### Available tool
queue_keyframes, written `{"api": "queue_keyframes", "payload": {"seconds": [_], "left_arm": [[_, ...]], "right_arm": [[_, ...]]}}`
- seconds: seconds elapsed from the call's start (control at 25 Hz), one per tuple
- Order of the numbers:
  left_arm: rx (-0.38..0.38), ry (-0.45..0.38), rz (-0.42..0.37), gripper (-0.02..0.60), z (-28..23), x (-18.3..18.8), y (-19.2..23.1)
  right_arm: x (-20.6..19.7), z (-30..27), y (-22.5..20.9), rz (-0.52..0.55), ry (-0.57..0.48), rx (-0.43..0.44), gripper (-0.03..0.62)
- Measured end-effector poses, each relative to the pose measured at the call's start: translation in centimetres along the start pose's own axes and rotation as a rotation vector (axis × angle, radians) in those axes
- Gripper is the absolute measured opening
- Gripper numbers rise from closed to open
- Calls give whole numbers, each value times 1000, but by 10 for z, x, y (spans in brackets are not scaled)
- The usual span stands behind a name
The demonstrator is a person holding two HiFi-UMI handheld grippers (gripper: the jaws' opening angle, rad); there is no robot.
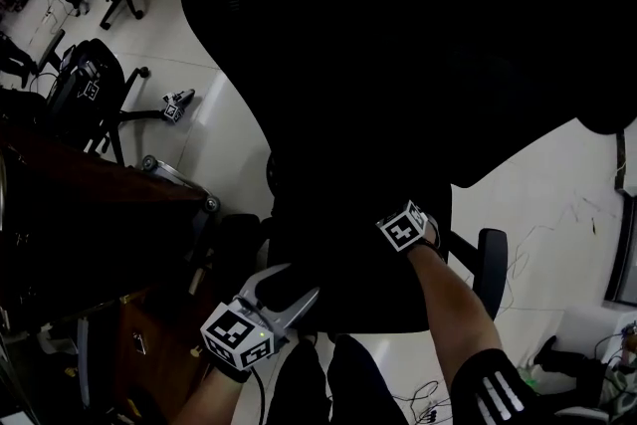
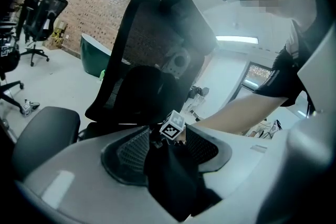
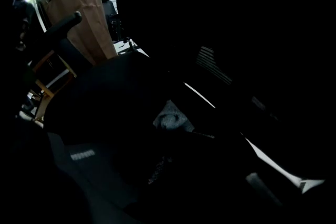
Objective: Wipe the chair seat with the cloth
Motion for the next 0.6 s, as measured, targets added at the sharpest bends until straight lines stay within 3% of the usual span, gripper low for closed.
{"api": "queue_keyframes", "payload": {"seconds": [0.2, 0.36, 0.44, 0.6], "left_arm": [[-38, 38, -11, 241, -7, -11, -11], [-55, 43, -21, 241, -8, -14, -17], [-54, 39, -25, 241, -7, -10, -18], [-20, 17, -42, 241, 3, 6, -9]], "right_arm": [[-51, 45, -50, -60, 17, -116, 42], [-62, 60, -62, -125, 39, -166, 42], [-44, 60, -51, -153, -26, -138, 41], [32, 42, 16, -123, -171, 23, 43]]}}
Point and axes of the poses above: the fingertips, and each gripper's own axes: z backward along the fingers, y to its left, x out of its top, the point moved 3 cm from there along z, backward along the fingers, and after that the axes turned 13 degrees about x, right-handed, at the moved point
